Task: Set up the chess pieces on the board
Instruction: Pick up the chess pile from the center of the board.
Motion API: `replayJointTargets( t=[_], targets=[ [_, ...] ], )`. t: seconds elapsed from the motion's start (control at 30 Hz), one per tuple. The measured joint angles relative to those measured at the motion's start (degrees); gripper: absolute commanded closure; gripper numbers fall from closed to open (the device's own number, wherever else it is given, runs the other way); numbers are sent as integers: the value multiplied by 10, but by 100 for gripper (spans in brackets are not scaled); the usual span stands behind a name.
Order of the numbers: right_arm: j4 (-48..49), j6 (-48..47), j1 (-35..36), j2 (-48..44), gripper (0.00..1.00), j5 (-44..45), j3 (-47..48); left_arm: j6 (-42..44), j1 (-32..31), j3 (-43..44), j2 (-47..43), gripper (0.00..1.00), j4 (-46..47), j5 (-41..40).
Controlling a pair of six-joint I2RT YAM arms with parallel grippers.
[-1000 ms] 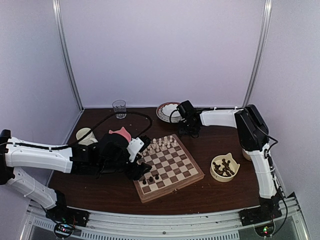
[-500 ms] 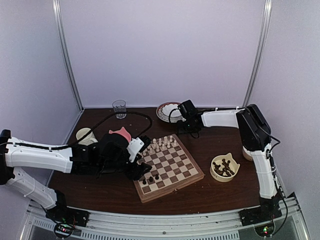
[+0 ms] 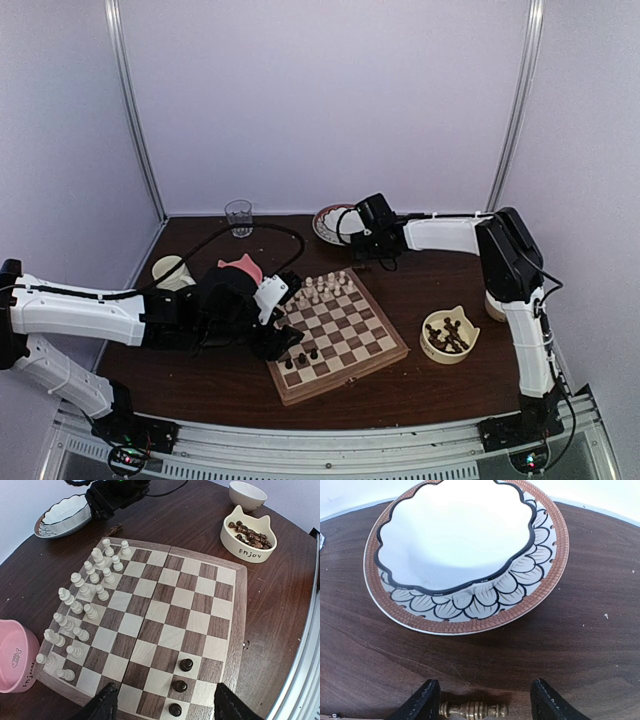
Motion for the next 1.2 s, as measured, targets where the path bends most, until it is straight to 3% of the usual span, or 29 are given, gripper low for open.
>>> replayJointTargets(
  t=[0.3, 0.6, 0.87, 1.2],
  targets=[
    [-28, -33, 0, 5, 43, -3, 6, 0, 0, 0, 0, 34, 0, 4],
    [-48, -87, -1, 11, 44, -44, 24, 0, 0, 0, 2, 34, 0, 6],
    [-53, -180, -30, 22, 53, -142, 64, 0, 0, 0, 2, 34, 0, 6],
    [-111, -297, -61, 54, 56, -241, 108, 0, 0, 0, 5, 34, 0, 9]
  ],
)
